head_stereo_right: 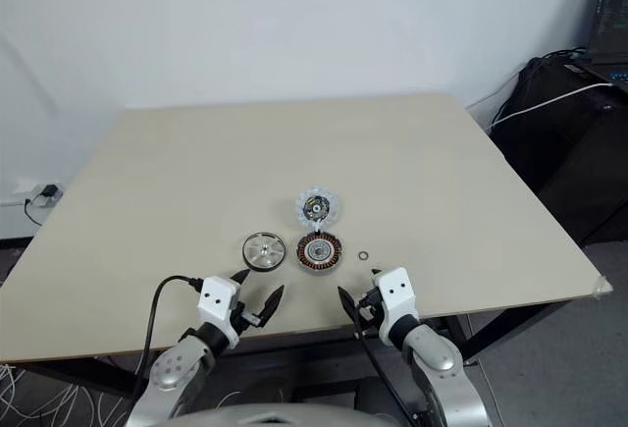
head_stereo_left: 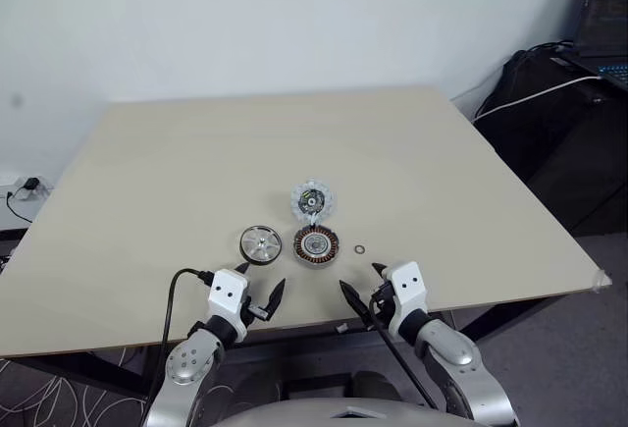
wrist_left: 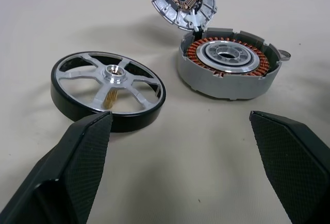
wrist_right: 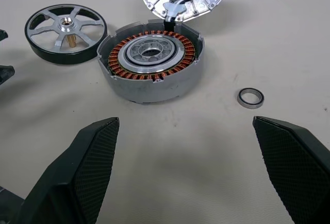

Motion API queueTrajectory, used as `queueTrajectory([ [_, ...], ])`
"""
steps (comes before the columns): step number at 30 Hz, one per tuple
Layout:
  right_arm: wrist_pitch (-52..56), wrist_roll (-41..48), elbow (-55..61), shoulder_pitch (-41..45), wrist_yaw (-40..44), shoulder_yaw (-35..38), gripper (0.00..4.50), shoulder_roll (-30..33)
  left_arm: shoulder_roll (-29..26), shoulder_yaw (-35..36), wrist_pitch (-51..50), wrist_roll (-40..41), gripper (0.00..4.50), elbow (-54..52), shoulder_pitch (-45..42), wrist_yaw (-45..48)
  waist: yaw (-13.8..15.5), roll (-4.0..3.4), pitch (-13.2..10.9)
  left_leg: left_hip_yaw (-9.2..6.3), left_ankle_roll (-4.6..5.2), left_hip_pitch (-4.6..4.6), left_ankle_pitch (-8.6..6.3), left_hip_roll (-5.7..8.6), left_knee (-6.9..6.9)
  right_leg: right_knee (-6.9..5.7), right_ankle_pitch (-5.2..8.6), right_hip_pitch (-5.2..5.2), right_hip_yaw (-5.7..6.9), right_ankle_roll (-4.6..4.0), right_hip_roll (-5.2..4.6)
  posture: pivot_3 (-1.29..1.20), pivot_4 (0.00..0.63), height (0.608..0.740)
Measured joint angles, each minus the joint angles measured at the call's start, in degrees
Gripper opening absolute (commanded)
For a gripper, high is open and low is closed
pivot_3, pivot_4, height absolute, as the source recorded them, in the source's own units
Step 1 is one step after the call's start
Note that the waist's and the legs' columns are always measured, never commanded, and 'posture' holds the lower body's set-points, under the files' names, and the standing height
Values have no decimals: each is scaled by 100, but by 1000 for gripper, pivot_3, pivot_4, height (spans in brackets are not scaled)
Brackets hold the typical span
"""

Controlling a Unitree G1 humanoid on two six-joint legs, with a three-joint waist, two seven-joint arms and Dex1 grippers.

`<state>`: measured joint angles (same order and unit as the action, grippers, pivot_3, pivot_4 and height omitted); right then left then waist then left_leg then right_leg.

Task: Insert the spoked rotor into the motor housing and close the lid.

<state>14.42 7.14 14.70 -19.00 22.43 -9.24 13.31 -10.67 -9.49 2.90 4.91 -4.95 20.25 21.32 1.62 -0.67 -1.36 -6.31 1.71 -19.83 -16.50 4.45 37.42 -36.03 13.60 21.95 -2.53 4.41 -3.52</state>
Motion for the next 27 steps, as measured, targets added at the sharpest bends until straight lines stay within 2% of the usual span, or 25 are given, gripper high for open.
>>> queueTrajectory([
  [27, -17, -35, -12, 8, -67, 0, 4471, -5, 0, -1, 34, 4, 4493, 23, -8, 5, 0, 2, -1, 0, 0, -1, 0, 0, 0, 0, 0, 0, 0, 0, 0, 0, 0, 740],
])
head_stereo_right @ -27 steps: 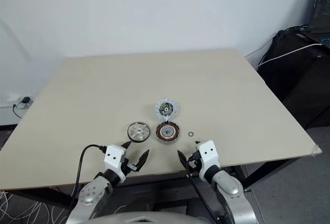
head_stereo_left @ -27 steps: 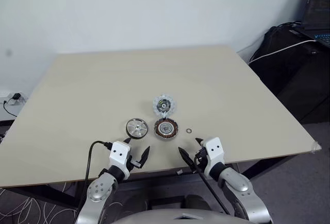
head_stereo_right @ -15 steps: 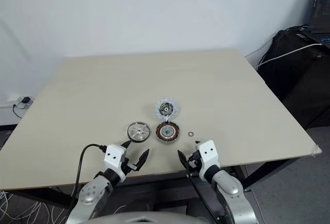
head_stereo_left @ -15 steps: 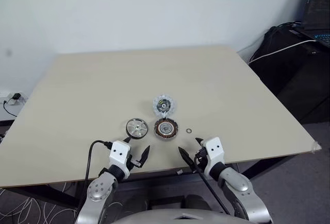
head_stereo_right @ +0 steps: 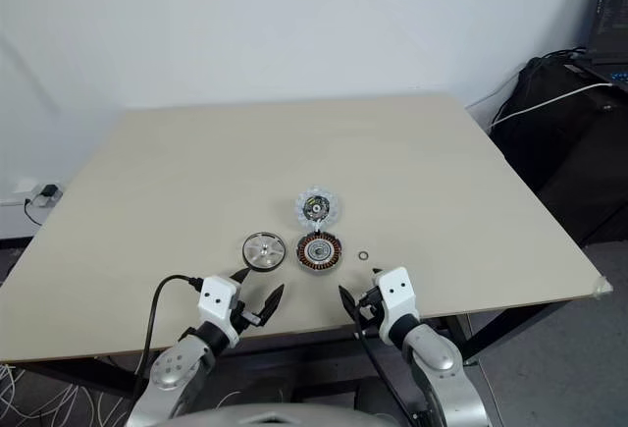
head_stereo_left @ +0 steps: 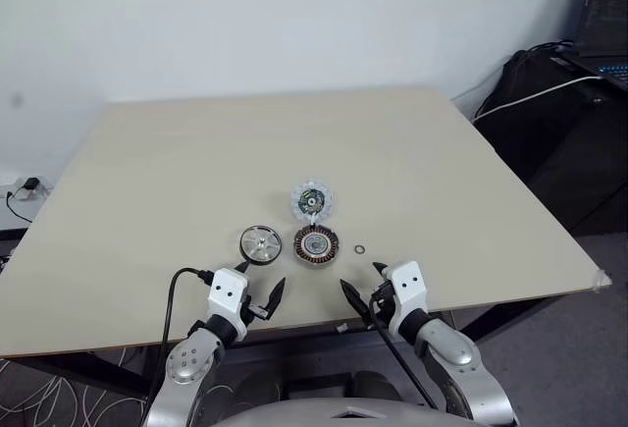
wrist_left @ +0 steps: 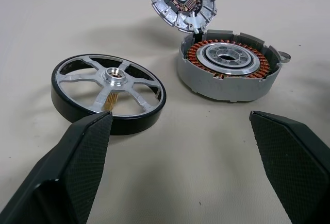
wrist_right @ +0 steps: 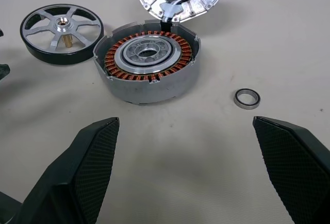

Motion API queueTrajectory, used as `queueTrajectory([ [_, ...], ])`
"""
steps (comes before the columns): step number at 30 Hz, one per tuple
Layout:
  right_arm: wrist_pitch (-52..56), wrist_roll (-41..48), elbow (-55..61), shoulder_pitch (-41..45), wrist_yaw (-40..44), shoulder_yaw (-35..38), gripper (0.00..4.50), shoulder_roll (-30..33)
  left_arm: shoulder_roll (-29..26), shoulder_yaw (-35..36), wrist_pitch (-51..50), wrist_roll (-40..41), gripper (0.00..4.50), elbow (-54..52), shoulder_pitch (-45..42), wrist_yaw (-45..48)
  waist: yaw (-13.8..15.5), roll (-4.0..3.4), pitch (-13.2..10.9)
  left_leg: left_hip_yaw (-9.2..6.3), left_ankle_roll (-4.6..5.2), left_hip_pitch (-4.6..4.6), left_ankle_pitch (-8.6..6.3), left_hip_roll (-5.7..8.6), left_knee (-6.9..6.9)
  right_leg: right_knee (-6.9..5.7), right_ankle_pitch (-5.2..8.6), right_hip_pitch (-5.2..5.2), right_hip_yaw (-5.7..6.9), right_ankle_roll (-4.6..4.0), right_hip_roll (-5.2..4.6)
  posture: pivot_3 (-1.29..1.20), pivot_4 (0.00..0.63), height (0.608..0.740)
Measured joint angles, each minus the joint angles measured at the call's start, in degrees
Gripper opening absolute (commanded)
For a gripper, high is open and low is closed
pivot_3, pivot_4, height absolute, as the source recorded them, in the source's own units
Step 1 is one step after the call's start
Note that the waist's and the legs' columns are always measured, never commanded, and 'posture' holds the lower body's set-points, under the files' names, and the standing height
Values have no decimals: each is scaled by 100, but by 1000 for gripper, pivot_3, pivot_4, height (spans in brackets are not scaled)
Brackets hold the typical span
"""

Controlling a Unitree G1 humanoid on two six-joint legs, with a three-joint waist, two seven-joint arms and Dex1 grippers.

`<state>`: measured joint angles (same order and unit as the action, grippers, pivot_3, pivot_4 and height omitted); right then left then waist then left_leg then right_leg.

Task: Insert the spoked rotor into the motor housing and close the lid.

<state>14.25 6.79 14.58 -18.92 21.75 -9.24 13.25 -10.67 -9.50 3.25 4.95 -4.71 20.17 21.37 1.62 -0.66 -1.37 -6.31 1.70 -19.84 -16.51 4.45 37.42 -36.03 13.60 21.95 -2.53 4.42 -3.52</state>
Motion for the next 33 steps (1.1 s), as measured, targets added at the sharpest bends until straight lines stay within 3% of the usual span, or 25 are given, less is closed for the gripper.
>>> queueTrajectory([
  [33, -13, -96, -7, 9, -56, -1, 4471, -24, 8, -6, -51, 1, 4493, -19, 0, -1, 0, -1, -2, 0, -1, -1, -1, 0, 0, 0, 0, 1, 0, 0, 0, 0, 0, 740],
])
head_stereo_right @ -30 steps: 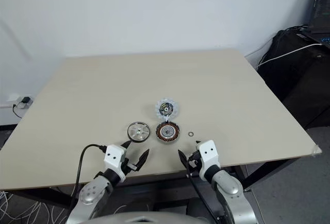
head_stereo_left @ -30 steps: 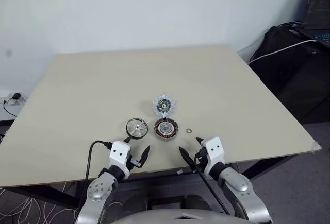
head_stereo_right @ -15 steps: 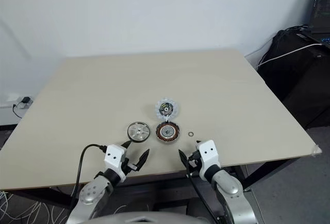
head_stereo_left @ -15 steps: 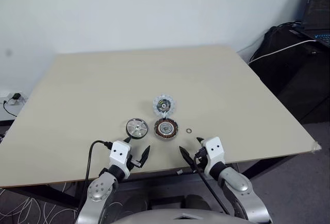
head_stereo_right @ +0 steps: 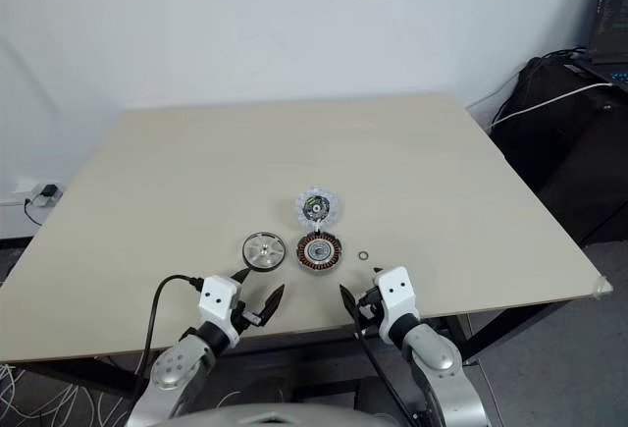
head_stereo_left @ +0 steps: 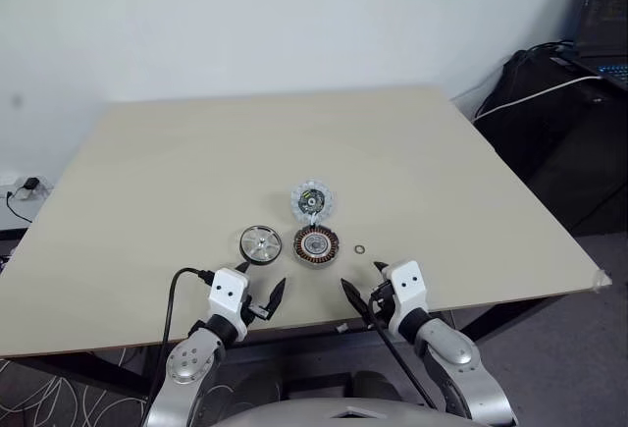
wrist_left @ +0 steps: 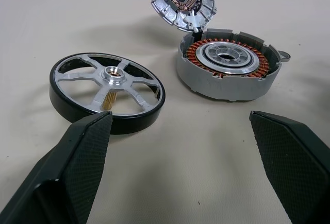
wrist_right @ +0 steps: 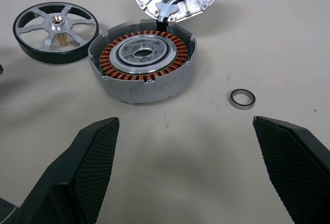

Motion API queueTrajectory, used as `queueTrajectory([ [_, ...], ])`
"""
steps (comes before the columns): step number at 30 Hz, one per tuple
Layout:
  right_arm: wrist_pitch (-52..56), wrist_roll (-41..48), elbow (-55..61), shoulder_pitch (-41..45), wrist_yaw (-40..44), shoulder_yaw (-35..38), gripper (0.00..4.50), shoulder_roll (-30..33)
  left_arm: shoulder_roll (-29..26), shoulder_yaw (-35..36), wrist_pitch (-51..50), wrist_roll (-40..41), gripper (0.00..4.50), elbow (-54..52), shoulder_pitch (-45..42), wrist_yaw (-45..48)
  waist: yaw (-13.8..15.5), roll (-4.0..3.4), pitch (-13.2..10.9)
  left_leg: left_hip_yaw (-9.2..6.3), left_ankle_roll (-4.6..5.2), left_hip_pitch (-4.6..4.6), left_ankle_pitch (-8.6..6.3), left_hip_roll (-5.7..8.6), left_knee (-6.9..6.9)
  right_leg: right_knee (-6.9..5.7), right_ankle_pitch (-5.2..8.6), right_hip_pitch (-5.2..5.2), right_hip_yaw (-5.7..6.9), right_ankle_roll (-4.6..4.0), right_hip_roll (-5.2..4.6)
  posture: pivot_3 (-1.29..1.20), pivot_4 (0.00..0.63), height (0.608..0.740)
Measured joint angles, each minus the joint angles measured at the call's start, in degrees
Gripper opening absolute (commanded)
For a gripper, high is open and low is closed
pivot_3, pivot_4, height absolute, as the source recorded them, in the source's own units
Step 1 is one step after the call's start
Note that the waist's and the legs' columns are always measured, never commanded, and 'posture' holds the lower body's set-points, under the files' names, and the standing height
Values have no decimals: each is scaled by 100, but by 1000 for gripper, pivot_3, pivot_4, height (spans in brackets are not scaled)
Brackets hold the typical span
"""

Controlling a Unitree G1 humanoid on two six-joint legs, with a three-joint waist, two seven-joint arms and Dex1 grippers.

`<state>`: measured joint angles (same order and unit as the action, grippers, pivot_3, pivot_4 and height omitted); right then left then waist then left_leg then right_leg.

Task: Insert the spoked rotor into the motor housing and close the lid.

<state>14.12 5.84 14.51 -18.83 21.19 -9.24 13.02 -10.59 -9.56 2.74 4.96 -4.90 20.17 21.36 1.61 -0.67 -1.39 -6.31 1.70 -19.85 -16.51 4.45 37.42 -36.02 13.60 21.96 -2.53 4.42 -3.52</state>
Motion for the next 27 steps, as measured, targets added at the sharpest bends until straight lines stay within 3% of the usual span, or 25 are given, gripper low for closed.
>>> queueTrajectory([
  [27, -143, -3, -121, 10, -1, 2, 4471, 3, 0, 0, 11, -3, 4493, 1, -9, -2, 0, -3, -6, 0, -2, -1, -1, 0, 0, 0, 0, 1, 0, 0, 0, 0, 0, 740],
])
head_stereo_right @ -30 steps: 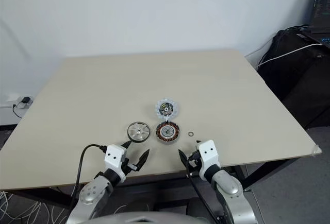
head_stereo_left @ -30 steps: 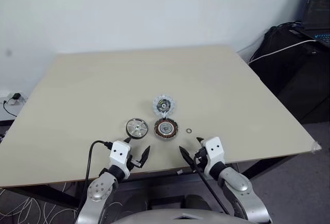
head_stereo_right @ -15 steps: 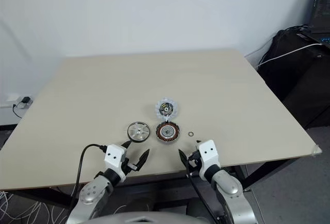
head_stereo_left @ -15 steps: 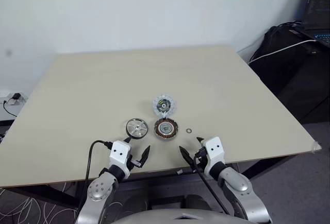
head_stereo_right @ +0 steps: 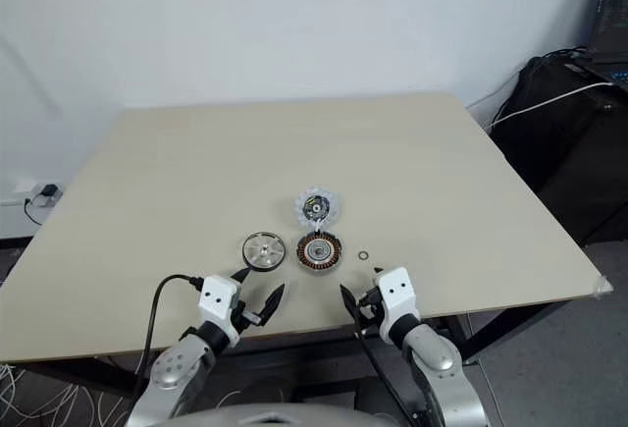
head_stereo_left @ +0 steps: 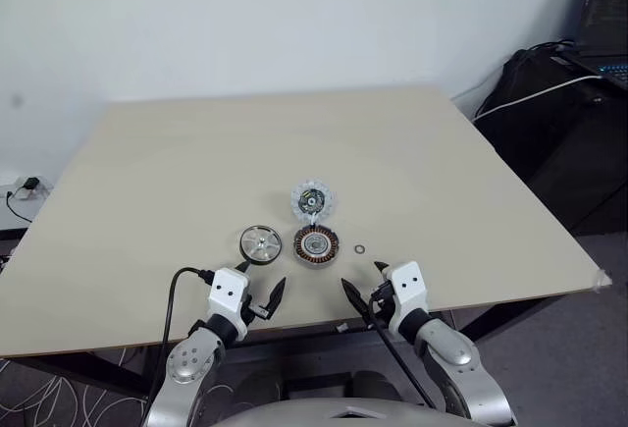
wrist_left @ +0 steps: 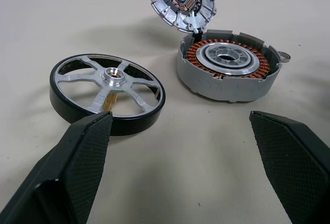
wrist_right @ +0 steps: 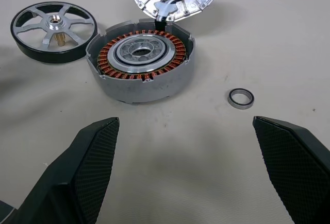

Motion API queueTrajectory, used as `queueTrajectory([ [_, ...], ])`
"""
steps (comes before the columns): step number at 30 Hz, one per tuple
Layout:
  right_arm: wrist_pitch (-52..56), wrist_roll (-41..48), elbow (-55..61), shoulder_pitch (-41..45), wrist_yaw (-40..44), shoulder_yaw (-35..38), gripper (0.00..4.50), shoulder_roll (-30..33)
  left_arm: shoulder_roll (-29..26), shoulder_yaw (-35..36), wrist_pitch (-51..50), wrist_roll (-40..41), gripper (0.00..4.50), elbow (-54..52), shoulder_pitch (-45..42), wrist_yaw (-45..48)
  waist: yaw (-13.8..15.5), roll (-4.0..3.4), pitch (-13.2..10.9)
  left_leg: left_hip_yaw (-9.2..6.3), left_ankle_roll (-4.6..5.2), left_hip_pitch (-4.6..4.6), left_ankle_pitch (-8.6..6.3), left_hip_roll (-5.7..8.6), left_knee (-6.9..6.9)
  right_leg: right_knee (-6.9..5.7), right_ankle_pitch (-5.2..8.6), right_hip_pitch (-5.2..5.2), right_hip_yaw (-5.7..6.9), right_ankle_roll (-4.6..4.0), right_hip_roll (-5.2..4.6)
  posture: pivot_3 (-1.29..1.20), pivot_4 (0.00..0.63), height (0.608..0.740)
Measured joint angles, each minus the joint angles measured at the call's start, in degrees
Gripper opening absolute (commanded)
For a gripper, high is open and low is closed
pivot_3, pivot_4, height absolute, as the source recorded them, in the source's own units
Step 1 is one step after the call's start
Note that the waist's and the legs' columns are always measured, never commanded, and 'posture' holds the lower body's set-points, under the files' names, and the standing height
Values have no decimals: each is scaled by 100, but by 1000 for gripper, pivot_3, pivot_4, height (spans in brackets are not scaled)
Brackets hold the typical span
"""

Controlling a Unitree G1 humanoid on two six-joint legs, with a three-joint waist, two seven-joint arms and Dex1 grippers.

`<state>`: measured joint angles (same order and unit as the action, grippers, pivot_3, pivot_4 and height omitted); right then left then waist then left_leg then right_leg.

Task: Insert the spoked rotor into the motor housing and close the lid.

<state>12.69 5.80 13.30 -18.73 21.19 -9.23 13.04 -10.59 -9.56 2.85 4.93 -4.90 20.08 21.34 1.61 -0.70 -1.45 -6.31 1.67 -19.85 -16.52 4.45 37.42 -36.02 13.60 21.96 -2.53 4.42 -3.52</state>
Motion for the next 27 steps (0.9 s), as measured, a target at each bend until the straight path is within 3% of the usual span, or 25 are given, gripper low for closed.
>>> queueTrajectory([
  [27, -3, -28, -20, 36, -26, -1, 4471, -21, 1, -3, -24, 1, 4493, -1, -20, -1, 1, 0, -3, 0, -1, 0, 0, 0, 0, 0, 0, 0, 0, 0, 0, 0, 0, 740],
])
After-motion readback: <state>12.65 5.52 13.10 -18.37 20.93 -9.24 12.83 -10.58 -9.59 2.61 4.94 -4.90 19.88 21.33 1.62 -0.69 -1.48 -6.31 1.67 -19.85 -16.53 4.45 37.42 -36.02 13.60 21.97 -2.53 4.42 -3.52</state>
